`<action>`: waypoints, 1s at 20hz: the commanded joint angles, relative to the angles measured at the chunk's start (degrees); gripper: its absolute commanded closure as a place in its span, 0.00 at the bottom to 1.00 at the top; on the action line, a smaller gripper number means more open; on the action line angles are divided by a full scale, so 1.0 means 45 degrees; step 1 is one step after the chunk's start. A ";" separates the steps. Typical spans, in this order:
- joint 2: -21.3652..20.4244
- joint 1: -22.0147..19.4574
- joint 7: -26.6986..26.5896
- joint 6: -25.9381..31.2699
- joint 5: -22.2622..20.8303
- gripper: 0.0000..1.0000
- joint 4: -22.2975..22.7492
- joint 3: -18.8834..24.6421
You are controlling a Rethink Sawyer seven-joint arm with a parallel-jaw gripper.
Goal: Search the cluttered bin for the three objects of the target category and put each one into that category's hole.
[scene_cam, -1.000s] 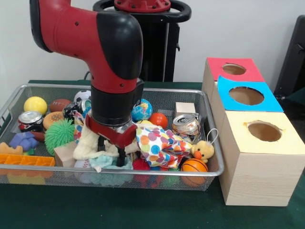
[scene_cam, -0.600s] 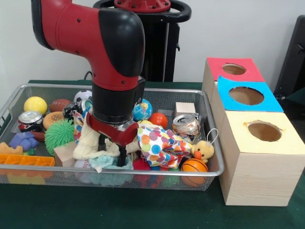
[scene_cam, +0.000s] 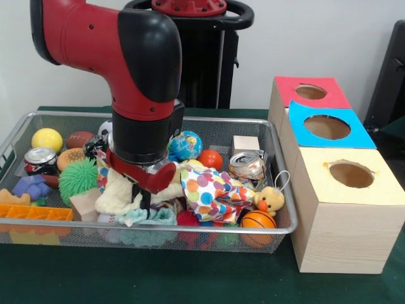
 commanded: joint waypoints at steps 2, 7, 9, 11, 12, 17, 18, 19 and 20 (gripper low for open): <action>0.0152 0.0074 0.1452 0.1294 0.0163 1.00 -0.1335 -0.0081; -0.1300 -0.0109 0.0735 0.3565 -0.0027 1.00 -0.2163 -0.0467; -0.1658 -0.0289 0.0423 0.4662 -0.0039 1.00 -0.2634 -0.0458; -0.1844 -0.0465 0.0172 0.5353 -0.0073 1.00 -0.3007 -0.0393; -0.1892 -0.0522 0.0136 0.5526 -0.0079 1.00 -0.3091 -0.0350; -0.1993 -0.0930 -0.0196 0.6167 -0.0174 1.00 -0.3373 -0.0035; -0.1982 -0.0951 -0.0202 0.6143 -0.0232 1.00 -0.3345 -0.0005; -0.2027 -0.1047 -0.0254 0.6121 -0.0276 1.00 -0.3230 0.0034; -0.2096 -0.1066 -0.0266 0.6099 -0.0346 1.00 -0.3109 0.0011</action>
